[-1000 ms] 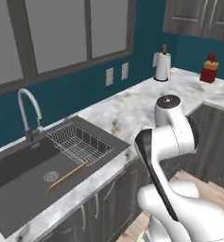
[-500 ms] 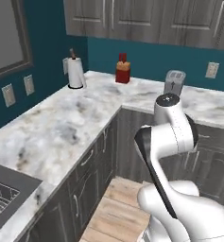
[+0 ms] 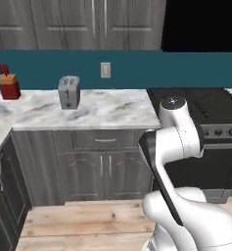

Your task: Move the cutting board and knife to the sink. Then move spray from the cabinet to the counter.

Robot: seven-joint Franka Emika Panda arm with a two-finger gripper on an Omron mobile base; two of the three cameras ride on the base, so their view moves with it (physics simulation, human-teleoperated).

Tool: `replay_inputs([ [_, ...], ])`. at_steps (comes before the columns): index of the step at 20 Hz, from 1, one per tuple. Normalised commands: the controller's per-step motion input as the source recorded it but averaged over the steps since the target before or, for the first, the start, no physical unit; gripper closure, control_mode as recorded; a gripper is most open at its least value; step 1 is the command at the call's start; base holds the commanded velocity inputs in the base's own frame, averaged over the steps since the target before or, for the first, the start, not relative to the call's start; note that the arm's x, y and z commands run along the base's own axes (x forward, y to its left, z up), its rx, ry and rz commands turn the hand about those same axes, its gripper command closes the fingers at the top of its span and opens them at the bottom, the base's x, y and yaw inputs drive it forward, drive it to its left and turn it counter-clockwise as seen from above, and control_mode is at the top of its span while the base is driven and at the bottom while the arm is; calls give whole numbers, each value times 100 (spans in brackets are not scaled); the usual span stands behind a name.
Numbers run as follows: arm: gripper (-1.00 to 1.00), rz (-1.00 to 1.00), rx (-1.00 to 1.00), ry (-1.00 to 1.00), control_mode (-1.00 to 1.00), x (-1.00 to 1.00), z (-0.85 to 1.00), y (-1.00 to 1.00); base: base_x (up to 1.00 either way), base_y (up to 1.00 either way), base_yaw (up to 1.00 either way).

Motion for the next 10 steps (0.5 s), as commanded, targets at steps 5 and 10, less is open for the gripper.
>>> replay_inputs([
  [5,-100,0,0,0,100,0,0,0,1,-100,-68],
  [10,-100,0,0,0,100,0,0,0,40,-87,-45],
])
